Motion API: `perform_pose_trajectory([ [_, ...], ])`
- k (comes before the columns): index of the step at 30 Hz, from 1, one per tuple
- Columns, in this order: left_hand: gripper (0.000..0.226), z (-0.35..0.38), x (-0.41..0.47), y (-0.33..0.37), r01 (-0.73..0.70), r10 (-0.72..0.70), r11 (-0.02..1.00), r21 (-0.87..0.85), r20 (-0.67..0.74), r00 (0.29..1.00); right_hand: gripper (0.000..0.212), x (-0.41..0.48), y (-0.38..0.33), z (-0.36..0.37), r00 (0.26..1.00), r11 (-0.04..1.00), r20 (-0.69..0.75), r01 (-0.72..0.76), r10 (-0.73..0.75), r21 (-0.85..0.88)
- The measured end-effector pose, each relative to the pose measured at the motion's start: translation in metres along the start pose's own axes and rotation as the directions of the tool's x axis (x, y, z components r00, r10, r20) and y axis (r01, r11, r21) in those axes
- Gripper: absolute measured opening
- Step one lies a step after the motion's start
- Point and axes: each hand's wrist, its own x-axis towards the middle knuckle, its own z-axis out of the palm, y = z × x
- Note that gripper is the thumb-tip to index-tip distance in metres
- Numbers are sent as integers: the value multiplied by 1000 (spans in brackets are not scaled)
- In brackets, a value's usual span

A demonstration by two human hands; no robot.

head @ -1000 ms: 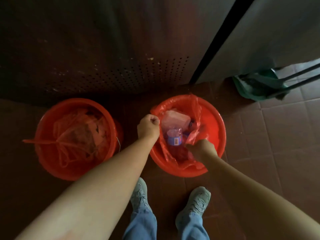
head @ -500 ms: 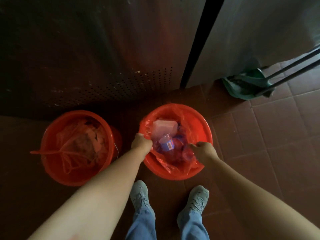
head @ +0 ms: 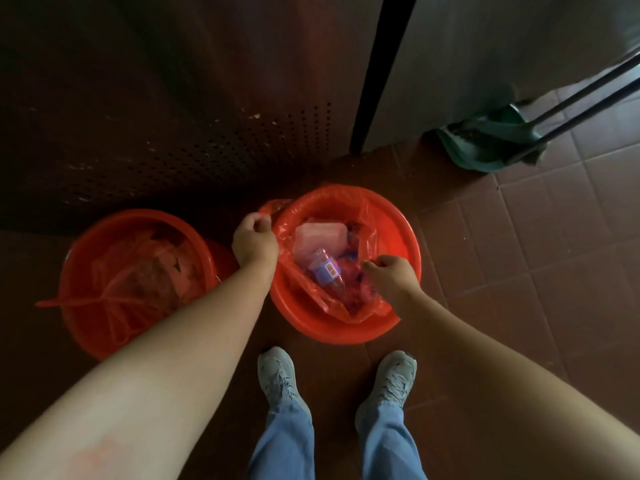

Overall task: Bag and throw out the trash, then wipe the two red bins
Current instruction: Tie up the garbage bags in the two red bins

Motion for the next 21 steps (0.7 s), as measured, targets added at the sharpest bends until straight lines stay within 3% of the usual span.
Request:
perform_pose_trajectory([
  [3,13,-4,-13,20,-42,52,996,-75,151,987,21,-6,-13,-8,998,975,8,-56,56,215],
  [6,15,-12,-36,39,66,-11,987,-145,353,936,18,-18,-35,-18,996,897,47,-88,75,433],
  [9,33,-21,-57,47,244,-130,956,-163,510,850,18,-35,-55,-28,988,770,111,-151,105,619],
  [11,37,-25,-67,45,294,-159,944,-148,576,801,17,-46,-64,-35,977,696,188,-201,96,689],
  [14,24,-30,-80,47,350,-206,928,-125,608,766,17,-55,-69,-43,970,681,235,-218,69,700],
  [21,12,-43,-97,72,-13,22,1000,-21,506,862,24,-67,-70,-50,964,735,265,-184,7,652],
])
